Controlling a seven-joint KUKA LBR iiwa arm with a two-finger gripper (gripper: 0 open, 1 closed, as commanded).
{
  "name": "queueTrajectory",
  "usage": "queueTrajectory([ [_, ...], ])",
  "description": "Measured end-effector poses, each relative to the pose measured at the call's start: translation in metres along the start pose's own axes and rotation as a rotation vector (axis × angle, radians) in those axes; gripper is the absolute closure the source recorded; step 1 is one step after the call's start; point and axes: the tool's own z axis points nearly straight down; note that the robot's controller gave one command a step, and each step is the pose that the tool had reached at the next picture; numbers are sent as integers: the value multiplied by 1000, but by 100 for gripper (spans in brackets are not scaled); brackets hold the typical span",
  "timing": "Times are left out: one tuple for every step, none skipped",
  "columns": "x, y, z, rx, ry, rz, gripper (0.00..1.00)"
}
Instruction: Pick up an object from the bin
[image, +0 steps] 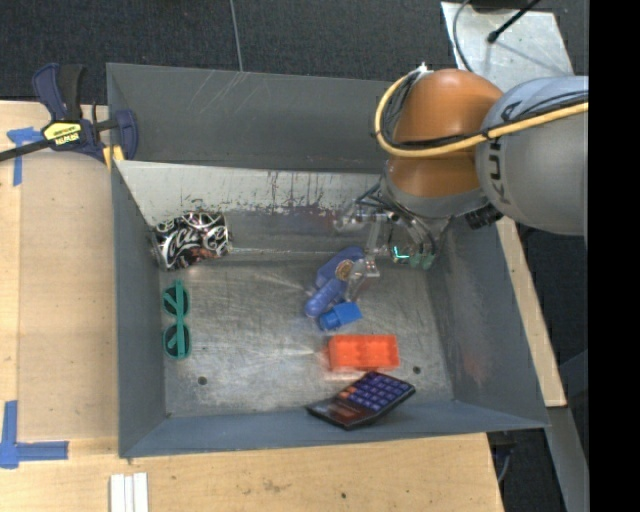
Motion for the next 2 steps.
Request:
queueTrajectory([
  [-2,0,-4,0,-8,0,0],
  [-2,-6,-6,1,-10,-360,0],
])
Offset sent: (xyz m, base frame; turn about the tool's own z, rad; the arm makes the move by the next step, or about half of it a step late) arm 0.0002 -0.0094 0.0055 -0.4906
